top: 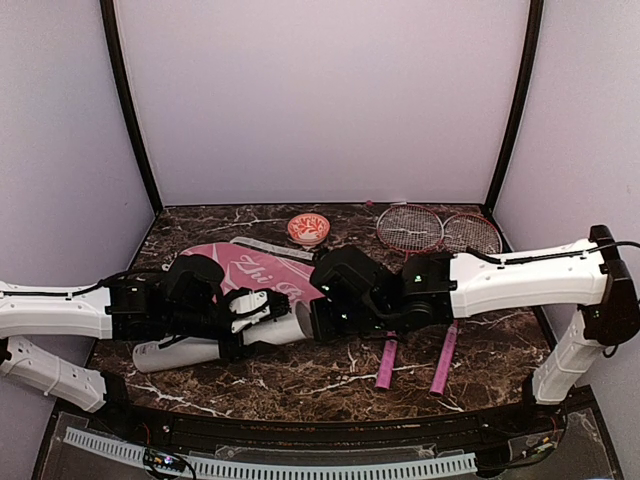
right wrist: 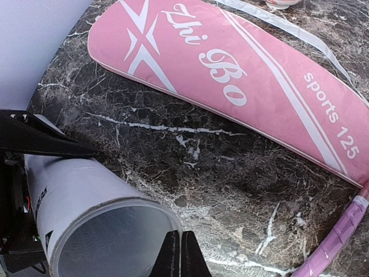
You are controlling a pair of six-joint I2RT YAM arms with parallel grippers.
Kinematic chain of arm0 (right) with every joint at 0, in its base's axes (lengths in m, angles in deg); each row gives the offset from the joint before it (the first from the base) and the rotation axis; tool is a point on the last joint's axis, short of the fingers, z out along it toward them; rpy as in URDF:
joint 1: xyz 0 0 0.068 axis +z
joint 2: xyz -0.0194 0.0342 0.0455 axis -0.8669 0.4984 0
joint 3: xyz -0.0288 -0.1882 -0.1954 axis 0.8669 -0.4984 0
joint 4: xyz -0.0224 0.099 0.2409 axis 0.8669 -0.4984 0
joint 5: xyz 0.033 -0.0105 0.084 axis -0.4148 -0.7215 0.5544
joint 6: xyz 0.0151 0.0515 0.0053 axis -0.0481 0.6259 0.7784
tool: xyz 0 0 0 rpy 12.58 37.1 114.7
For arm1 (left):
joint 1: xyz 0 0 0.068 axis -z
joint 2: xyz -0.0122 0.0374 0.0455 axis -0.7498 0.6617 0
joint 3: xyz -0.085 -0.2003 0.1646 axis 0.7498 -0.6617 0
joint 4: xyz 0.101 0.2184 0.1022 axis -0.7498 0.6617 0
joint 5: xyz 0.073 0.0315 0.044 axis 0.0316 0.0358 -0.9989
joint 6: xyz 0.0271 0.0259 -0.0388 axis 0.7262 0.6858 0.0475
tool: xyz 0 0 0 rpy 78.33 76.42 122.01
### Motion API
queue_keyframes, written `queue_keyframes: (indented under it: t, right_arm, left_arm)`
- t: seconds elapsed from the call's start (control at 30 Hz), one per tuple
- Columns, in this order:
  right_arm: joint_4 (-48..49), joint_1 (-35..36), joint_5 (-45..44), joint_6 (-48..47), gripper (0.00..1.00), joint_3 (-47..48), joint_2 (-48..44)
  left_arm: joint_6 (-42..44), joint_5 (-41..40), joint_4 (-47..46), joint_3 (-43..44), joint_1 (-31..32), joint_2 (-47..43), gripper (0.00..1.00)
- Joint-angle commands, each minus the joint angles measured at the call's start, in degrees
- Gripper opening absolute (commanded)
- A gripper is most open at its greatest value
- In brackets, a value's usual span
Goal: Pack up the badminton gear
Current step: Place the tube cap in the shuttle tube.
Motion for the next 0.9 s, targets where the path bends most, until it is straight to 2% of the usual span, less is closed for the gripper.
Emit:
queue_keyframes:
  t: [0.0,0.87]
  right_arm:
    - [0.59,-0.03,-1.56,0.87,0.00,2.14,1.66]
    - [4.90,0.32,2.62,2.03,0.00,3.47,5.12]
  left_arm:
    - [-0.33,1.76,-2.98,2.18,0.21,-1.03,0.72]
    - [-2.69,0.53,-3.74,3.32,0.18,-0.06,0.71]
